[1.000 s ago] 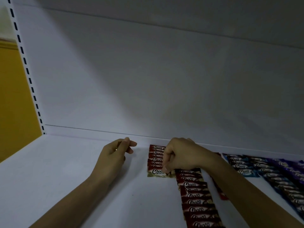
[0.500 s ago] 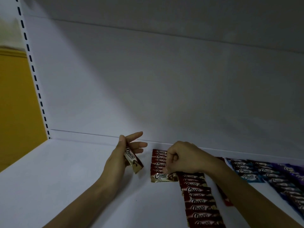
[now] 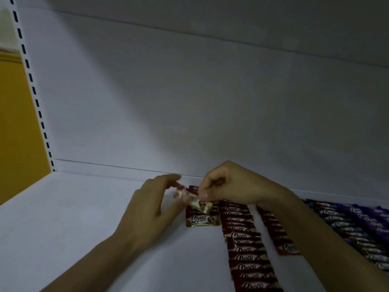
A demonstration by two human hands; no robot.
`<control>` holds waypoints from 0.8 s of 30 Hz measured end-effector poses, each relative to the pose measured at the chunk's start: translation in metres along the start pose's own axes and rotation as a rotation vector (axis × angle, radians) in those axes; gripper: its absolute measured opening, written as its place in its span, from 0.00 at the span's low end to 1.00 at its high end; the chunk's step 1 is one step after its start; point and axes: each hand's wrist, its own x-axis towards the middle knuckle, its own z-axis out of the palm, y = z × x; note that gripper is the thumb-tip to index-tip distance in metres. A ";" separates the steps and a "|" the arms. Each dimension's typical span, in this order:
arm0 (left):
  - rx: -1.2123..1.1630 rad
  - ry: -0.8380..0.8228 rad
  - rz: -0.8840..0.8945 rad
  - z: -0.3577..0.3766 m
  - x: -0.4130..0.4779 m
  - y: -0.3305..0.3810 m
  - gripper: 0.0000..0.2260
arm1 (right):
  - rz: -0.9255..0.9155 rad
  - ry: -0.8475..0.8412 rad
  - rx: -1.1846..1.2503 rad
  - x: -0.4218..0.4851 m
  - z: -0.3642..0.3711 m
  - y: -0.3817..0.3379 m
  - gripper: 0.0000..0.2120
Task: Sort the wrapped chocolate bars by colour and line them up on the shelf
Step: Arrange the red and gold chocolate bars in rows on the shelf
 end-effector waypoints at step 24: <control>0.275 -0.262 0.267 0.010 -0.010 -0.015 0.17 | 0.110 -0.072 -0.387 0.007 0.018 0.021 0.07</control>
